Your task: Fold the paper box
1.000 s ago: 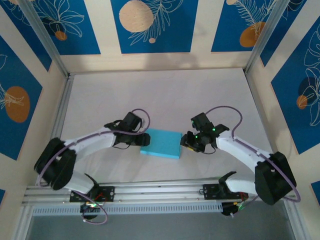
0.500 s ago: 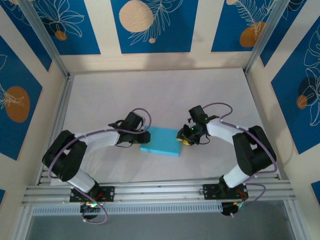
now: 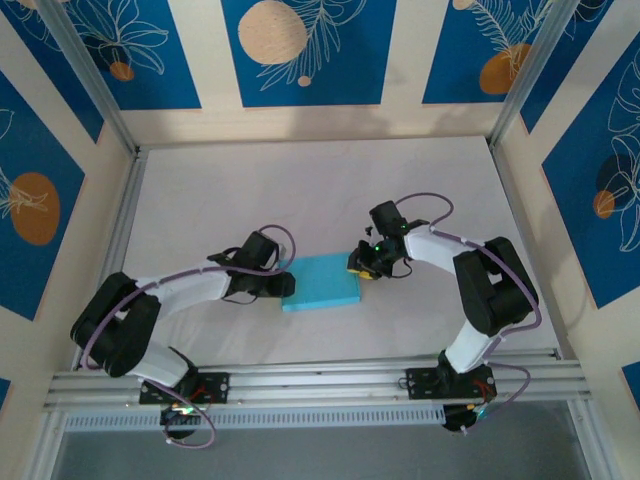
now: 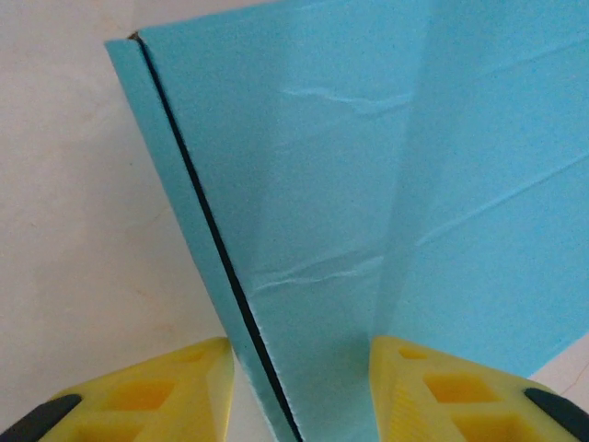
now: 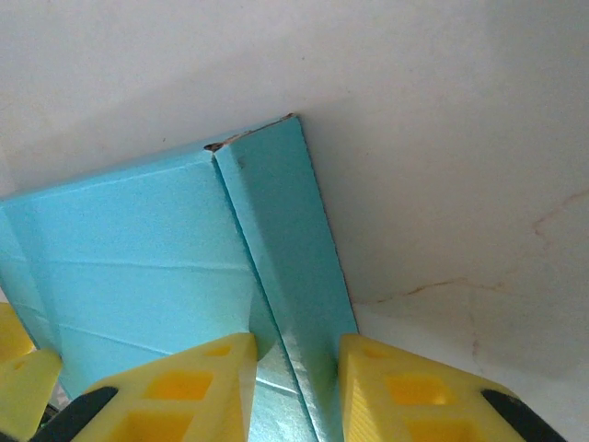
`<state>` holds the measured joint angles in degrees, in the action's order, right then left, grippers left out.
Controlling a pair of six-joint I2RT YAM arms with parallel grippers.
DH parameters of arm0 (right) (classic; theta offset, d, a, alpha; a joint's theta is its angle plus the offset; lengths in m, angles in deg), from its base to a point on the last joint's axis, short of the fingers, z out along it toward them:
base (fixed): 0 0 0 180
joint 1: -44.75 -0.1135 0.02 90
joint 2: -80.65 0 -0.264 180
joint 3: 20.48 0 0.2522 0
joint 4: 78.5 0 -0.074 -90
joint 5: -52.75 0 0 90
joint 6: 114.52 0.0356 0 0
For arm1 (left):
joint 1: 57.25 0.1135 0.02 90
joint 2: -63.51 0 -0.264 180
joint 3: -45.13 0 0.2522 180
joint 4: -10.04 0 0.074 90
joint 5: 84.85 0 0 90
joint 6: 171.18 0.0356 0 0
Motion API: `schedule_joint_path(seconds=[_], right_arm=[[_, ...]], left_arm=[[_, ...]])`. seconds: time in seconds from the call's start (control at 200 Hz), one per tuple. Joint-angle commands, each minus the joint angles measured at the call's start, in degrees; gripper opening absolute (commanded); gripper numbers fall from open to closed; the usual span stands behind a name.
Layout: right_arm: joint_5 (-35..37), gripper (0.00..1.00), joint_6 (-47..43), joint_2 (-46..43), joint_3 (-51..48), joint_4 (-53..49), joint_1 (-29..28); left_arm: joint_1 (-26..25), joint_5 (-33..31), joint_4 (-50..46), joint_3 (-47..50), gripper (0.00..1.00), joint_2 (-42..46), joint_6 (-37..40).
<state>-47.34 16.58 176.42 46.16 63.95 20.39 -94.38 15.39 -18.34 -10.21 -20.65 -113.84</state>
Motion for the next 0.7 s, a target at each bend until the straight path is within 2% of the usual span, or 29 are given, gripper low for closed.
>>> schedule_joint_path(seconds=[0.0, 0.115, 0.18, 0.31, 0.365, 0.39, 0.41, 0.435, 0.455, 0.465, 0.475, 0.535, 0.6, 0.64, 0.695], right_arm=[[3.3, 0.31, -0.3, -0.7, -1.1, -3.3, -1.0], [4.4, 0.34, -0.2, -2.0, -1.5, -3.7, -0.9], [5.5, 0.41, -0.8, -3.4, -1.1, -4.8, -1.0], [8.5, 0.47, -2.9, -8.5, 1.0, -8.1, -1.1], [9.6, 0.54, -4.1, -10.9, 2.5, -10.2, -1.1], [10.0, 0.59, -4.5, -12.1, 3.5, -11.3, -1.1], [10.4, 0.64, -4.8, -13.1, 4.2, -12.2, -1.2], [11.1, 0.72, -5.2, -14.4, 5.0, -13.1, -1.3], [11.6, 0.84, -5.6, -15.6, 5.5, -13.7, -1.4], [12.0, 0.97, -5.9, -16.2, 5.8, -14.1, -1.4], [12.4, 1.00, -6.1, -16.9, 6.0, -14.3, -1.5], [14.7, 0.99, -8.2, -20.7, 7.5, -15.1, -1.7], [16.1, 0.99, -12.1, -24.8, 8.3, -13.4, -1.7], [16.0, 0.99, -14.3, -27.1, 8.5, -11.1, -1.4], [17.1, 0.99, -15.8, -29.4, 8.7, -7.5, -0.5]], left_arm=[[0.3, 0.0, -2.6, -3.1, 0.44, -0.4, 1.5], [0.4, 0.8, -3.2, -4.4, 0.45, -1.4, 1.3], [0.4, 0.2, -4.4, -4.9, 0.49, -0.2, 1.4], [1.1, -0.9, -6.0, -5.4, 0.58, 4.9, 1.9], [1.7, -1.9, -7.8, -6.5, 0.68, 6.8, 2.6], [2.0, -2.6, -8.5, -7.1, 0.80, 7.6, 3.2], [2.3, -3.1, -9.1, -7.6, 0.97, 8.3, 3.8], [2.5, -4.1, -10.0, -8.4, 1.00, 9.2, 4.6], [2.9, -5.2, -10.5, -9.0, 1.00, 9.9, 5.3], [3.0, -5.8, -10.9, -9.4, 1.00, 10.2, 5.7], [3.1, -6.5, -11.1, -9.8, 1.00, 10.7, 6.1], [3.5, -12.4, -12.5, -11.7, 1.00, 13.1, 9.3], [3.5, -25.2, -12.0, -12.3, 1.00, 15.8, 12.8], [3.9, -31.1, -7.6, -10.5, 1.00, 17.5, 16.3], [5.8, -34.1, 0.5, -7.0, 1.00, 19.9, 20.4]])
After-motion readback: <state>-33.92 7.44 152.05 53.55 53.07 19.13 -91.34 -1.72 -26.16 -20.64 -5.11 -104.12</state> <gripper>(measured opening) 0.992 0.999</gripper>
